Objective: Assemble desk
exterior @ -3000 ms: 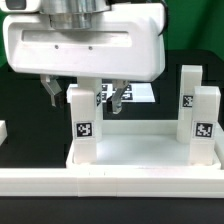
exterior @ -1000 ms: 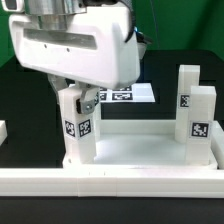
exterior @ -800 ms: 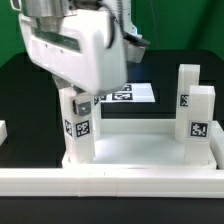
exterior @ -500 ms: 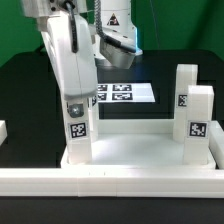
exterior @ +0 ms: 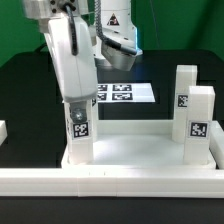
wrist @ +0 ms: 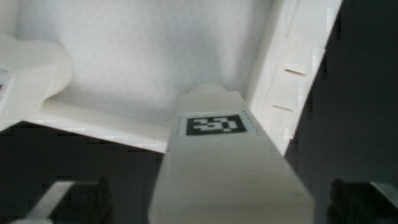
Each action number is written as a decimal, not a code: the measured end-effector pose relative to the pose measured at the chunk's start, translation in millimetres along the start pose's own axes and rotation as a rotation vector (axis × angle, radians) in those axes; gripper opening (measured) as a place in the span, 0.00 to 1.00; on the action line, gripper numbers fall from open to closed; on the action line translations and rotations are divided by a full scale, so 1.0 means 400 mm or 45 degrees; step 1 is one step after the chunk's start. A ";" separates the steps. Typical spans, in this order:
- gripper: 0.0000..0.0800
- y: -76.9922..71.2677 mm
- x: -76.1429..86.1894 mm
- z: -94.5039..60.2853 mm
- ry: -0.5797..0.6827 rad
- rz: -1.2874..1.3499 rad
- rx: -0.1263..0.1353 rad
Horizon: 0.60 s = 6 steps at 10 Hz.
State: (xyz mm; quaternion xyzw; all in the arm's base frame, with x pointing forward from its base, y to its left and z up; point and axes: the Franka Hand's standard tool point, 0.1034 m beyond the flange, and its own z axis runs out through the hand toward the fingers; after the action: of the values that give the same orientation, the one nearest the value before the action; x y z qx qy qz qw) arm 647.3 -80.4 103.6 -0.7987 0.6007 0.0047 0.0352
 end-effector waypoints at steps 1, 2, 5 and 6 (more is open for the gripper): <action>0.80 0.000 0.000 -0.001 0.001 -0.186 0.000; 0.81 -0.002 -0.001 -0.003 0.002 -0.309 0.000; 0.81 -0.001 0.001 -0.004 0.006 -0.704 -0.003; 0.81 -0.001 0.001 -0.004 0.009 -0.800 -0.007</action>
Offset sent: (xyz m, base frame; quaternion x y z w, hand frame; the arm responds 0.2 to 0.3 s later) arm -0.0033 0.0069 0.0048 -0.0007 -0.0182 -0.2754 0.9612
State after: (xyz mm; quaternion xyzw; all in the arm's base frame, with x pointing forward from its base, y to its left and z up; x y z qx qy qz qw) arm 647.8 -80.8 105.1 -0.9453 0.3245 -0.0076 0.0309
